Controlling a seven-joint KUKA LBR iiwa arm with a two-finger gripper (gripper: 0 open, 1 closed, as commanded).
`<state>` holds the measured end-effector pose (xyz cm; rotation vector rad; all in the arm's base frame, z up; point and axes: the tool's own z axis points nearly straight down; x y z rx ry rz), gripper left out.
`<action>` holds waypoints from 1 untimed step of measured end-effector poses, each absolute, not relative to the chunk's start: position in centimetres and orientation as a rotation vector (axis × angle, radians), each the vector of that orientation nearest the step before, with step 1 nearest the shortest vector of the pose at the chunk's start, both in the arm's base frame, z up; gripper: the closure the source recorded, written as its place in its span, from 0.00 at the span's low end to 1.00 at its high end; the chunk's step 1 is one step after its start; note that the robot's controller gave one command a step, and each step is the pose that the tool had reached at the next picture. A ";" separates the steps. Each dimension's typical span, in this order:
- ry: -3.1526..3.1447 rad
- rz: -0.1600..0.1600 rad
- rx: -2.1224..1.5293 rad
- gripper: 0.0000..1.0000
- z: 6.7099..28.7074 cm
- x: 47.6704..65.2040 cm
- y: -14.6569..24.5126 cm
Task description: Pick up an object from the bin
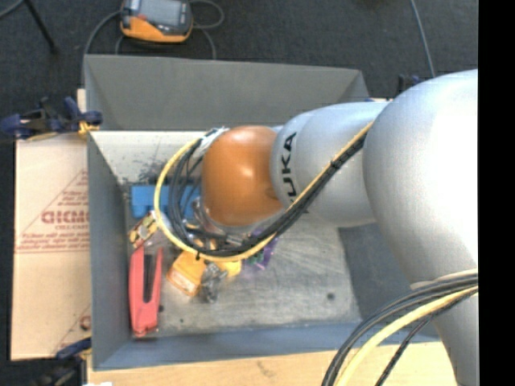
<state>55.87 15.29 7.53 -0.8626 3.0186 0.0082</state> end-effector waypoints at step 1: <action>3.019 0.008 -0.862 1.00 7.5 55.9 15.3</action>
Offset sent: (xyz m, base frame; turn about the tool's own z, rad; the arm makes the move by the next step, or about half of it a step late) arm 0.0000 0.0001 0.1138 0.0000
